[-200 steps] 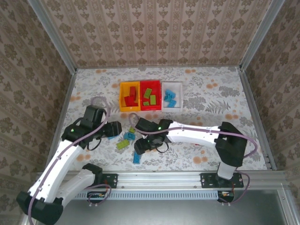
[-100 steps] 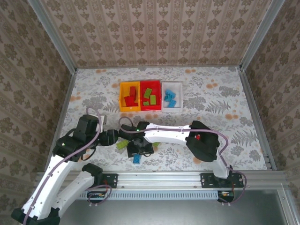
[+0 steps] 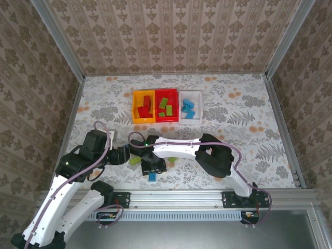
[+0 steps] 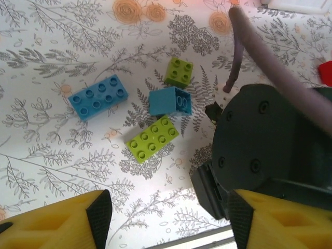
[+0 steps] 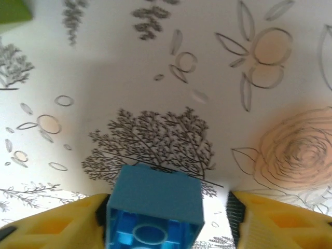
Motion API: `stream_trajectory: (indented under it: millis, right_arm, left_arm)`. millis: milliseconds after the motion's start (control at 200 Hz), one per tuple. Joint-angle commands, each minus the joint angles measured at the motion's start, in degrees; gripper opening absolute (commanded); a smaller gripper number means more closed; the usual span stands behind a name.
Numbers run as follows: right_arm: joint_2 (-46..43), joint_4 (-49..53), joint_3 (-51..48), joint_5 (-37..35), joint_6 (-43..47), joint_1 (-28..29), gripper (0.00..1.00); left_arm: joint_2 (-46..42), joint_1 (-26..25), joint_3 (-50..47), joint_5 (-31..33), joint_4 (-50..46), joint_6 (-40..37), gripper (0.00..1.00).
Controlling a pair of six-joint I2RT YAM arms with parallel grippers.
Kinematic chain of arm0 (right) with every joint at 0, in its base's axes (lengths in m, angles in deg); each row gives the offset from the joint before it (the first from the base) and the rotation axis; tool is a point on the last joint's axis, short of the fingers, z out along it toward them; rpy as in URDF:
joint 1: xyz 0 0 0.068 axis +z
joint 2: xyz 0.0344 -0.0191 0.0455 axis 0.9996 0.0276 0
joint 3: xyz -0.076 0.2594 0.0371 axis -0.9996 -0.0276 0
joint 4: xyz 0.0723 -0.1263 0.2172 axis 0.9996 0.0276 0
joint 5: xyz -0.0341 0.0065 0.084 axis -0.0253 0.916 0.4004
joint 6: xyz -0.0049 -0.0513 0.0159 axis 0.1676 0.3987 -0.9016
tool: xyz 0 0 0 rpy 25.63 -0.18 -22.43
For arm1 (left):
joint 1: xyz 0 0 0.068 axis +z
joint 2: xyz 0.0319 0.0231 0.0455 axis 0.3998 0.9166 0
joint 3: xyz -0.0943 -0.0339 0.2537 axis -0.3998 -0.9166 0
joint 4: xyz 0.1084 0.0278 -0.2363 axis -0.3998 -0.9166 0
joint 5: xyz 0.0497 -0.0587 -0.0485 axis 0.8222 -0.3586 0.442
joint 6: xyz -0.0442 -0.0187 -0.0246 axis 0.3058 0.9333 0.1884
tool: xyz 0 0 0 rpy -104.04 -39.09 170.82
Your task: Sort the legos into containers by color
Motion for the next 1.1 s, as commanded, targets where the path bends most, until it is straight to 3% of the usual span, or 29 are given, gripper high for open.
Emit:
stream_trajectory:
  millis: [0, 100, 275, 480, 670, 860, 1095]
  right_arm:
    - [1.18, -1.04, 0.5, 0.8, -1.09, -0.14, 0.52]
    - [-0.21, -1.94, -1.48, -0.28, -1.82, -0.67, 0.39]
    - [-6.5, -3.23, -4.98, -4.73, -1.96, -1.75, 0.26]
    - [-17.61, -0.01, -8.86, -11.49, 0.9, -7.45, 0.23]
    - [-24.33, 2.08, -10.63, -16.76, 10.36, -20.22, 0.23]
    - [-19.41, 0.76, -2.05, -21.26, 22.01, -32.12, 0.24]
    - [-6.9, 1.23, 11.33, -24.41, 29.69, -39.5, 0.24]
  left_arm:
    - [-0.52, -0.38, 2.04, -2.46, -5.09, 2.45, 0.65]
    - [-0.64, -0.38, 2.03, -3.29, -5.83, 2.55, 0.64]
    - [-0.31, -0.38, 1.71, -5.93, -2.01, 2.09, 0.65]
    - [3.51, -0.38, 2.05, -10.61, 9.01, 2.94, 0.65]
    - [11.89, -1.37, 3.41, -12.81, 21.88, 3.67, 0.65]
    - [25.32, -5.05, 9.68, -11.71, 31.16, 3.45, 0.65]
    - [39.38, -11.13, 18.71, -7.41, 36.81, 1.28, 0.65]
